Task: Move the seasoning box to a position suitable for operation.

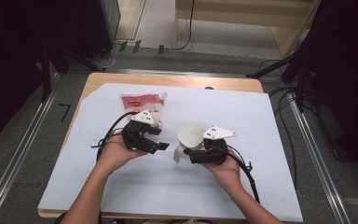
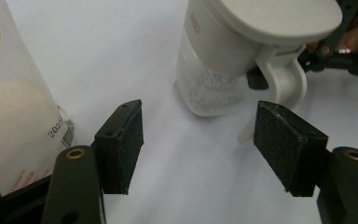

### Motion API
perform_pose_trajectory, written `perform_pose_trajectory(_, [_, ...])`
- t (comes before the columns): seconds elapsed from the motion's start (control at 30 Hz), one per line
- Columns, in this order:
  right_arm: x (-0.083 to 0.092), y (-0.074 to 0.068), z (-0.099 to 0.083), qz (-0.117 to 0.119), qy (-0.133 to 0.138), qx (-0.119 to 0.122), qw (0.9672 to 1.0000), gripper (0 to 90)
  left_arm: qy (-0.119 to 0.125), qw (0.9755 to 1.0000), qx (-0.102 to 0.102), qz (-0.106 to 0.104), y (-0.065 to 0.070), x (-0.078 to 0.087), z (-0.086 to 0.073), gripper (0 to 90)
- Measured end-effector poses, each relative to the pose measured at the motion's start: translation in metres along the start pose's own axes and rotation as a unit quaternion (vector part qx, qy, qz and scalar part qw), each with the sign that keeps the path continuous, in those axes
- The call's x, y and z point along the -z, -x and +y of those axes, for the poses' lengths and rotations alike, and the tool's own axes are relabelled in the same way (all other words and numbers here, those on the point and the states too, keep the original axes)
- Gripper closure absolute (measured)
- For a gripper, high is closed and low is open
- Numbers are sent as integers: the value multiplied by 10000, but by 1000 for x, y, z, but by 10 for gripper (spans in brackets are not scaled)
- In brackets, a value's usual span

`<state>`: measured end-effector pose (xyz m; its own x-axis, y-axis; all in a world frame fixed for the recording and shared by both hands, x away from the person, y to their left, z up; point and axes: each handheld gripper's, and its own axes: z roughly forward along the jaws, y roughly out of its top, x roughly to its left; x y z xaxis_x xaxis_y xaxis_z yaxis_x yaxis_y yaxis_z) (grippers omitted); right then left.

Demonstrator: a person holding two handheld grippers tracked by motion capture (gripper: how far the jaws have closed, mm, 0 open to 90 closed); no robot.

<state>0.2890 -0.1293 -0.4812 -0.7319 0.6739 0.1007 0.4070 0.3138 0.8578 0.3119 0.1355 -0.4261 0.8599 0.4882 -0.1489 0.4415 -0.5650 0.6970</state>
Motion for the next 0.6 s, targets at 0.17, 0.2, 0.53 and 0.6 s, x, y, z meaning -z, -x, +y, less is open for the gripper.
perform_pose_trajectory(0.17, [-8,-10,-7,-78,-24,263,9996,148,-12,10000,2,10,1,-2,0,341])
perform_pose_trajectory(0.2, [-8,-10,-7,-78,-24,263,9996,148,-10,10000,3,6,1,-2,0,341])
perform_pose_trajectory(0.53, [-7,-7,-12,-43,50,12,10000,142,9,10000,-4,-3,0,-2,0,341])
perform_pose_trajectory(0.6, [-6,-8,-11,-68,24,25,10000,140,-7,10000,-4,5,0,-2,0,341])
